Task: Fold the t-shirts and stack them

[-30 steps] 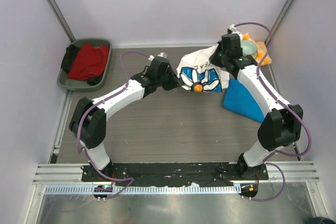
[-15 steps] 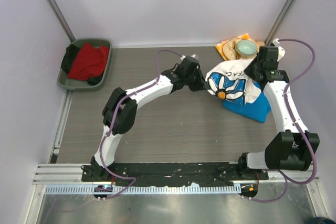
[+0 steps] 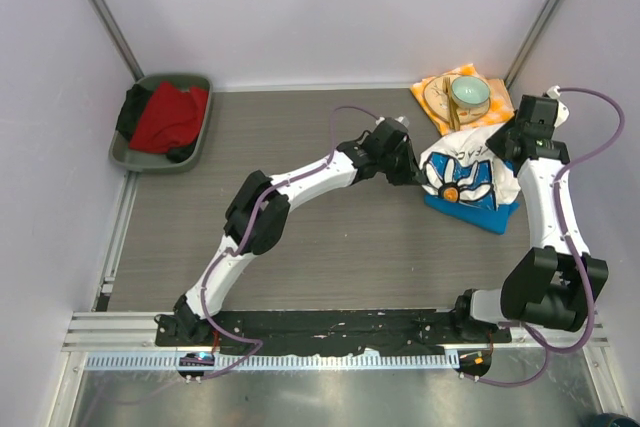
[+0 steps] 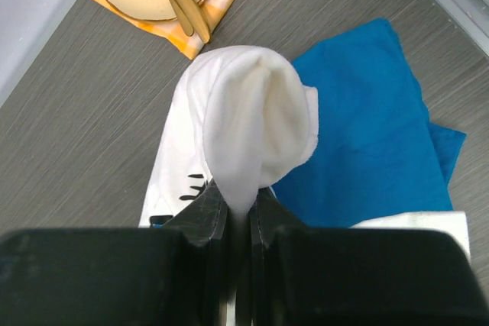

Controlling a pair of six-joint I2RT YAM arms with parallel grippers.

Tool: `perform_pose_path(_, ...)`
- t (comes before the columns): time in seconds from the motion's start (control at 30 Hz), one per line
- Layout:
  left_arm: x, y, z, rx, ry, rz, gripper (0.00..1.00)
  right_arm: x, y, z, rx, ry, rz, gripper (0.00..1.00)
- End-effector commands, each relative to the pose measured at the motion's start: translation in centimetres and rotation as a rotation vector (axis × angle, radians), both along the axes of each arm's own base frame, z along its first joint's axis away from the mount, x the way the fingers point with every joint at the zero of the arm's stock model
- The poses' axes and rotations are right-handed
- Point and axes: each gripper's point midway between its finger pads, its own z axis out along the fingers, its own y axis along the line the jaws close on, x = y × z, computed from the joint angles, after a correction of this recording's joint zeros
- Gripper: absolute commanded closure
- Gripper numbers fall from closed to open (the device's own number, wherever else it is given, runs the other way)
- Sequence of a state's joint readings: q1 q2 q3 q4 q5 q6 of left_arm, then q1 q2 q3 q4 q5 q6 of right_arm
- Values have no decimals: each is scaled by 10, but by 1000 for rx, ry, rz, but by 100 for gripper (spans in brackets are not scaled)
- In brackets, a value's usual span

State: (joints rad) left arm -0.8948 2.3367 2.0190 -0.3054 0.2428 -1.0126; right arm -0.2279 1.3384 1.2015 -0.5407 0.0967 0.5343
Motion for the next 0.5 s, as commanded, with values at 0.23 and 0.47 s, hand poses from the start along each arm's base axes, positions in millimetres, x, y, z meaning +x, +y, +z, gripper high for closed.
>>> perform_pose_path(0.23, -22, -24, 15, -71, -7, -83, 100, 25, 4, 6, 47, -43, 36, 99)
perform_pose_path(0.47, -43, -42, 0, -80, 21, -131, 100, 0, -17, -29, -4, 48, -74, 99)
